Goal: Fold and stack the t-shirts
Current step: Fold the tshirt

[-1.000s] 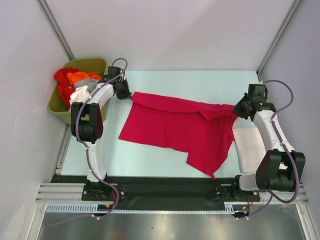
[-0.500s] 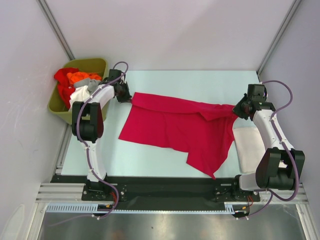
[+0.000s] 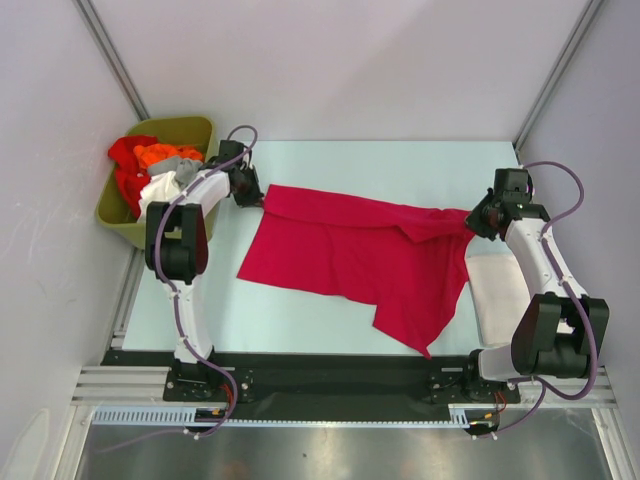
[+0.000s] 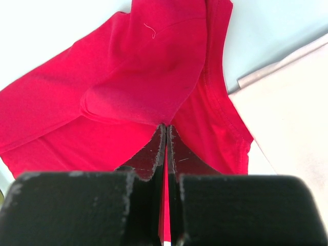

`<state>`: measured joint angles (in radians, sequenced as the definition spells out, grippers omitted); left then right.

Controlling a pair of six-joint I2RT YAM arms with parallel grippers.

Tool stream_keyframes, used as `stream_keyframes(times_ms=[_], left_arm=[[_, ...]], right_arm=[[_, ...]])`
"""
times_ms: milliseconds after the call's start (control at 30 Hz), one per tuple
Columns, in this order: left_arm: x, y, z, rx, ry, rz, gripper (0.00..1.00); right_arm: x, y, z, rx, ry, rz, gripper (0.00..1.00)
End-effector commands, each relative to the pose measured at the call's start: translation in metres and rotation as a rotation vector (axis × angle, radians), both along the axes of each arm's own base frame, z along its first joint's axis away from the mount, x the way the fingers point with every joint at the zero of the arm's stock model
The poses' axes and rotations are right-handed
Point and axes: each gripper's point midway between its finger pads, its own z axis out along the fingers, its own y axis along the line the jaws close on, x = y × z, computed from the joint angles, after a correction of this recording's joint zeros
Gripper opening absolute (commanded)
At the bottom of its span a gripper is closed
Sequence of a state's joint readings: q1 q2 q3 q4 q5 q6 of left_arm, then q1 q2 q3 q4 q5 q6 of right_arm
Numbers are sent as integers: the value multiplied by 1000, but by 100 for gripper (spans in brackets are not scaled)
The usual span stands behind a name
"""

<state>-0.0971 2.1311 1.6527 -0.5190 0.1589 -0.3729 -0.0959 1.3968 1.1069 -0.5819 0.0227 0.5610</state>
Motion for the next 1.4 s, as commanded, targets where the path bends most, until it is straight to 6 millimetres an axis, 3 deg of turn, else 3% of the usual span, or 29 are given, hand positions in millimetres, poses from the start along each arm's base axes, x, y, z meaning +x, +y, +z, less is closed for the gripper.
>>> stream_keyframes(times_ms=[0,233,333,433,467,500,567,600,633,667,733,767,800,833,900,933,1000,1100,1133,1333,1367], left_arm=[[10,8,2,17,-26,6,0],[10,9,0,24,-18,4,0],[5,15,2,46,-16,16,0],[-2,17,13,48,-21,25,20],[-5,17,15,46,-18,32,29],[-11,16,15,37,-10,36,45],[-16,15,27,25,-20,42,62],[-20,12,30,10,-12,32,63],[-20,10,37,2,-22,27,62],[-20,8,47,-3,-42,21,62],[-14,-2,61,-19,-80,-1,60],[-3,-6,67,-26,-105,-17,60],[3,-11,68,-38,-112,-32,60],[7,-20,69,-79,-110,-58,59],[25,-33,68,-126,-130,-81,57],[31,-38,66,-140,-138,-96,55],[42,-45,62,-168,-154,-109,51],[51,-51,58,-203,-169,-115,50],[53,-52,52,-206,-160,-112,52],[77,-41,58,-114,-228,-124,61],[80,-37,52,-86,-225,-136,61]], right_arm=[[-3,-8,-1,-32,13,-11,0],[-8,-7,-6,-26,33,-15,0],[-29,-3,-22,7,118,-42,0],[-56,-4,-44,-2,239,-39,7],[-62,-8,-50,-7,271,-46,17],[-64,-12,-51,-13,281,-34,24],[-61,-21,-46,-20,295,-34,44],[-59,-27,-40,-55,295,-13,50],[-55,-30,-35,-81,291,2,56],[-43,-39,-22,-127,255,-3,68],[-18,-48,-18,-161,193,5,77],[-2,-44,-11,-130,142,22,78],[12,-42,-23,-110,145,35,78],[28,-41,-23,-96,104,37,78],[44,-43,-30,-70,105,24,74],[50,-47,-46,-63,138,23,70],[65,-50,-46,-82,117,40,61],[86,-59,-54,-101,89,51,57],[97,-61,-48,-103,58,53,58],[112,-59,-70,-45,90,76,63],[112,-57,-73,-39,96,89,63]])
